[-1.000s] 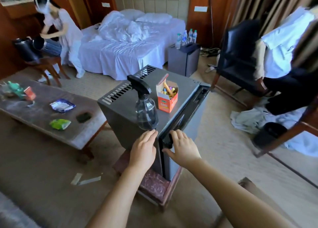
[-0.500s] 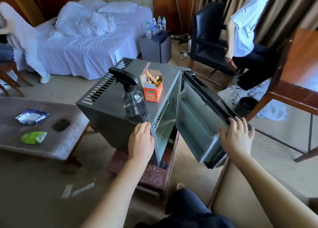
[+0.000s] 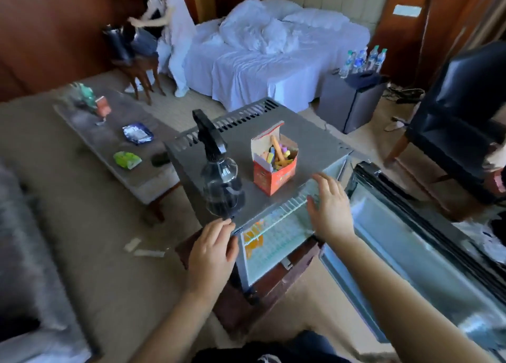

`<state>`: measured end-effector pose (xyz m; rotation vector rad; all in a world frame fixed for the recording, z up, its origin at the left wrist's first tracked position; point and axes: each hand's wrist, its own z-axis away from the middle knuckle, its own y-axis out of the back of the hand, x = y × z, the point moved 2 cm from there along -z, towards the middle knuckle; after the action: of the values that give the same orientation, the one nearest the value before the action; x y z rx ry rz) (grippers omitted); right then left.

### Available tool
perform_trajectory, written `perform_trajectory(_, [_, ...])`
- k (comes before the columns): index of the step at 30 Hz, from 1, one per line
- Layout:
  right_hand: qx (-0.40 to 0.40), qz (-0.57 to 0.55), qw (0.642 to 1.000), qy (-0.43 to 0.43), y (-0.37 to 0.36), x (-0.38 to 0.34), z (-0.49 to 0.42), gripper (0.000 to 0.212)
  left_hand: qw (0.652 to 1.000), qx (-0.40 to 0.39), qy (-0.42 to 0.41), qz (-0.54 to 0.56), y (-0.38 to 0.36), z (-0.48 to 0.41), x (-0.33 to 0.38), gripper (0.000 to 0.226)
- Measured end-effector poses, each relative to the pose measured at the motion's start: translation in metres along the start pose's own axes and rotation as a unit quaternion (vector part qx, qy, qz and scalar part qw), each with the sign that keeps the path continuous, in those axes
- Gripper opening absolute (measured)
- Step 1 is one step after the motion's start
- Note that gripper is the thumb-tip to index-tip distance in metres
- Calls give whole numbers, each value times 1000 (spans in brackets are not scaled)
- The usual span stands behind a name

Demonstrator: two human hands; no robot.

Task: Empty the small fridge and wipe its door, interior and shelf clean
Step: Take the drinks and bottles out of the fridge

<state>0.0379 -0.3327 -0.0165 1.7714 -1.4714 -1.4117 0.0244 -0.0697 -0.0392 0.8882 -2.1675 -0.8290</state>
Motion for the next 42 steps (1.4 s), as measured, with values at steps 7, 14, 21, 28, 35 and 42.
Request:
perform_trajectory(7, [-89,-22,978,189,-27,33,-44,64,974,56,168,-138,-30,6,37,37])
perform_trajectory(14, [-38,16,974,222,-43,52,-37,74,964,104,166,-181,-36,1,48,34])
perform_trajectory(21, [158,-117,949,246,-83,57,-34,53,950,250,108,-155,-70,20,26,38])
perform_trajectory(28, [192,-148,923,299,-89,75,-16,62,931,291,135,-175,-82,21,40,36])
perform_trajectory(35, [-105,-182,948,237,-145,101,43,48,948,215,153,-178,-64,23,51,33])
perform_trajectory(42, [-219,-352,904,105,-179,18,1,88,958,194,119,-176,-58,23,39,36])
